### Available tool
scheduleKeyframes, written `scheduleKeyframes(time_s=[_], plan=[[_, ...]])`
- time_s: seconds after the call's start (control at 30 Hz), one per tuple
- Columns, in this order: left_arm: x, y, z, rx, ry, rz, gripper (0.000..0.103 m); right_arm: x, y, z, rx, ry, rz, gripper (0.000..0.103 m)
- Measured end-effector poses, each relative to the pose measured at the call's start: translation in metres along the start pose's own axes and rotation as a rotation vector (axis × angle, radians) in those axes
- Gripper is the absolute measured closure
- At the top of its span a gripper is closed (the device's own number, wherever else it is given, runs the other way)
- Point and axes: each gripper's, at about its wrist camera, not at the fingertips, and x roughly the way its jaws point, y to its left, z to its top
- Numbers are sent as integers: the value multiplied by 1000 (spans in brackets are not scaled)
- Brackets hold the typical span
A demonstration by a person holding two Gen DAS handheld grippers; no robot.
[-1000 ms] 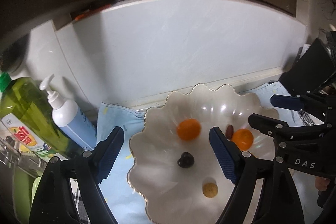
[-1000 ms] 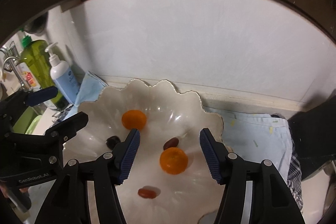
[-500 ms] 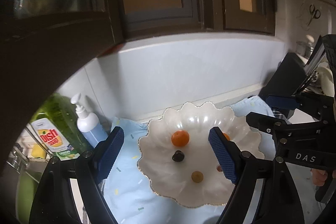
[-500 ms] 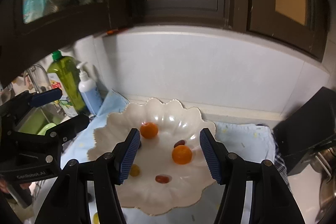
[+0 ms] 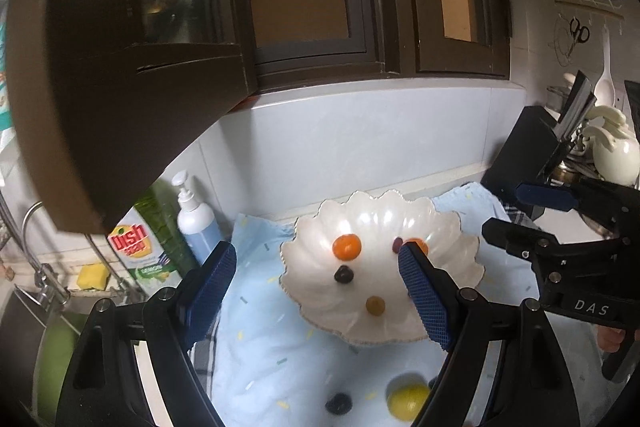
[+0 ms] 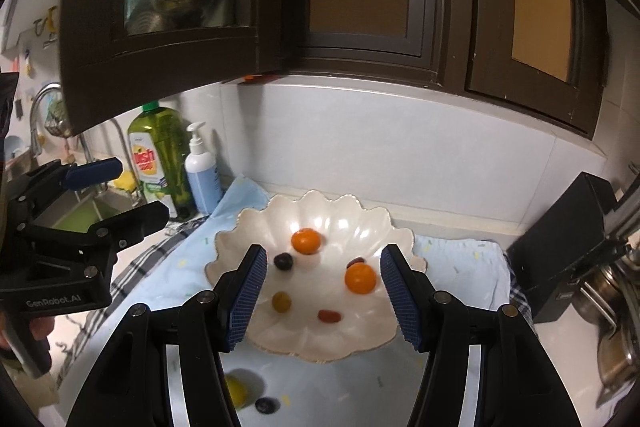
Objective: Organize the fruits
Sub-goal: 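Withdraw both tools from the bowl toward the yellow citrus and dark plum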
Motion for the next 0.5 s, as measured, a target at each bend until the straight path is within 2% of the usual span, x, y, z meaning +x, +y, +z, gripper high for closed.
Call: scheduleKeyframes(time_s=[0.3, 0.5], plan=[[-21, 10, -28, -19, 28, 18, 20, -10, 21, -23, -15, 11, 30, 43], [-28, 16, -45, -41, 60, 28, 20, -12, 35, -37, -16, 26, 79, 43]])
